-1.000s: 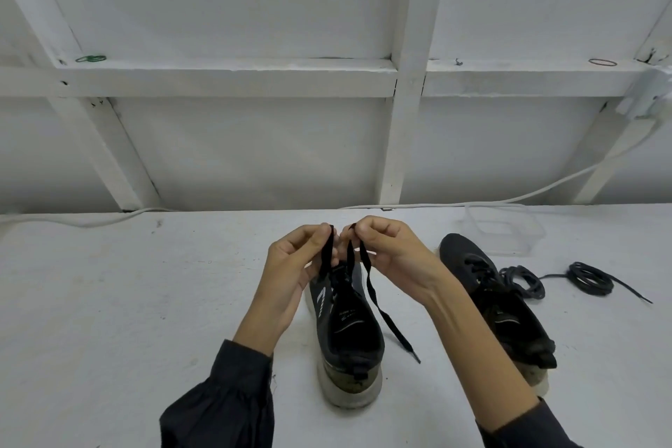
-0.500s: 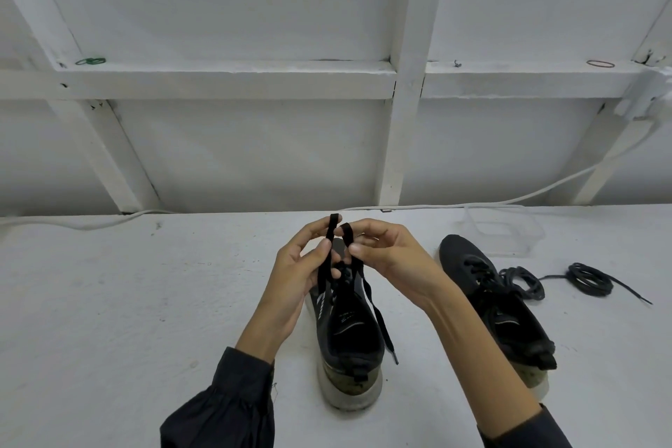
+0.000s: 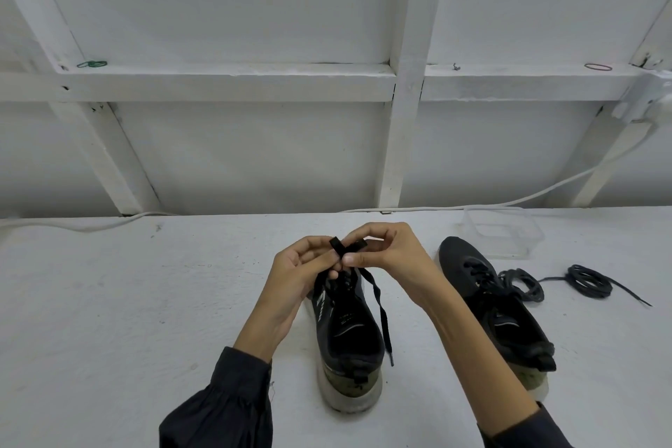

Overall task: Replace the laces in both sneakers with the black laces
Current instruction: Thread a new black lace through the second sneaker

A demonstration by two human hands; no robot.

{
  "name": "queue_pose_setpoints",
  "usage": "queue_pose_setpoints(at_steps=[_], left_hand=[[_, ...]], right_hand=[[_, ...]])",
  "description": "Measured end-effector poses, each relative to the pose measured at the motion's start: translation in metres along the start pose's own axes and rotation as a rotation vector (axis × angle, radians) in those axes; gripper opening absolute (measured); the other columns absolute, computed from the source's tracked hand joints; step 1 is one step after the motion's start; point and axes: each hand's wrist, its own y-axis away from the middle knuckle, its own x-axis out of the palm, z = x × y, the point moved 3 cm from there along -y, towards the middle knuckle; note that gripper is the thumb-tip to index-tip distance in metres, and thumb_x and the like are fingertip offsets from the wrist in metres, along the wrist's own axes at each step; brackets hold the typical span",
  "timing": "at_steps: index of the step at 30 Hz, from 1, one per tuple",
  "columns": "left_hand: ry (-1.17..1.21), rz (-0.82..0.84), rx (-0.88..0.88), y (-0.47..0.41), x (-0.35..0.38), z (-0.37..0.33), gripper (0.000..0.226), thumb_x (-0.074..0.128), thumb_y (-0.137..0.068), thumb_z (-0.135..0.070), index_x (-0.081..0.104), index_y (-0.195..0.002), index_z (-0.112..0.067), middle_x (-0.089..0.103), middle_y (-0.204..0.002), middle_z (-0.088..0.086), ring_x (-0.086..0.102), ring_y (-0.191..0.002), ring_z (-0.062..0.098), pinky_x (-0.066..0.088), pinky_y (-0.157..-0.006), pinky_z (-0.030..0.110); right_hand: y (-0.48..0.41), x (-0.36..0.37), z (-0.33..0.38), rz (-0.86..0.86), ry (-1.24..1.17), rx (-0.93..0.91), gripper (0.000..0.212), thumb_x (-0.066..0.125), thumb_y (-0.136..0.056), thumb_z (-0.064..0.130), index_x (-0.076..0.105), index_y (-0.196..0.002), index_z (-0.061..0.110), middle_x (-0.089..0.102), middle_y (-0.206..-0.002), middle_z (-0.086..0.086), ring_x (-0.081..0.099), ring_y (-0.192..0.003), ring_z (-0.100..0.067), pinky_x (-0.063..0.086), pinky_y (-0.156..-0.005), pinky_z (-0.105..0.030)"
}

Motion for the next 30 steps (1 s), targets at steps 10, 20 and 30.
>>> queue_pose_setpoints(at_steps=[10, 20, 30], left_hand=[[-0.356, -0.066, 0.106, 0.002, -0.005, 0.002, 0.014, 0.076, -0.080, -0.006, 0.076, -0.092, -0.012, 0.076, -0.082, 0.004, 0.071, -0.076, 0.015, 0.053, -0.070, 0.017], [-0.462, -0.017, 0.254, 0.000, -0.007, -0.004, 0.017, 0.073, -0.081, 0.001, 0.075, -0.087, -0.015, 0.075, -0.084, -0.003, 0.070, -0.081, 0.008, 0.049, -0.066, 0.013], [-0.535, 0.016, 0.477, 0.001, -0.006, 0.005, 0.034, 0.080, -0.078, -0.022, 0.068, -0.108, -0.034, 0.064, -0.111, -0.011, 0.060, -0.112, 0.017, 0.051, -0.091, 0.021]], right_hand=[[-0.005, -0.004, -0.011, -0.330, 0.288, -0.108, 0.014, 0.087, -0.068, 0.013, 0.077, -0.070, 0.022, 0.072, -0.069, -0.001, 0.066, -0.062, -0.027, 0.056, -0.068, -0.042], [0.003, -0.003, -0.028, 0.189, 0.104, 0.184, 0.019, 0.064, -0.093, 0.019, 0.074, -0.083, 0.006, 0.062, -0.071, -0.015, 0.047, -0.054, -0.012, 0.041, -0.057, -0.020], [0.001, 0.010, -0.032, 0.160, -0.418, 0.224, 0.029, 0.056, -0.090, 0.025, 0.074, -0.073, 0.011, 0.052, -0.063, -0.001, 0.036, -0.052, -0.009, 0.029, -0.051, -0.021]])
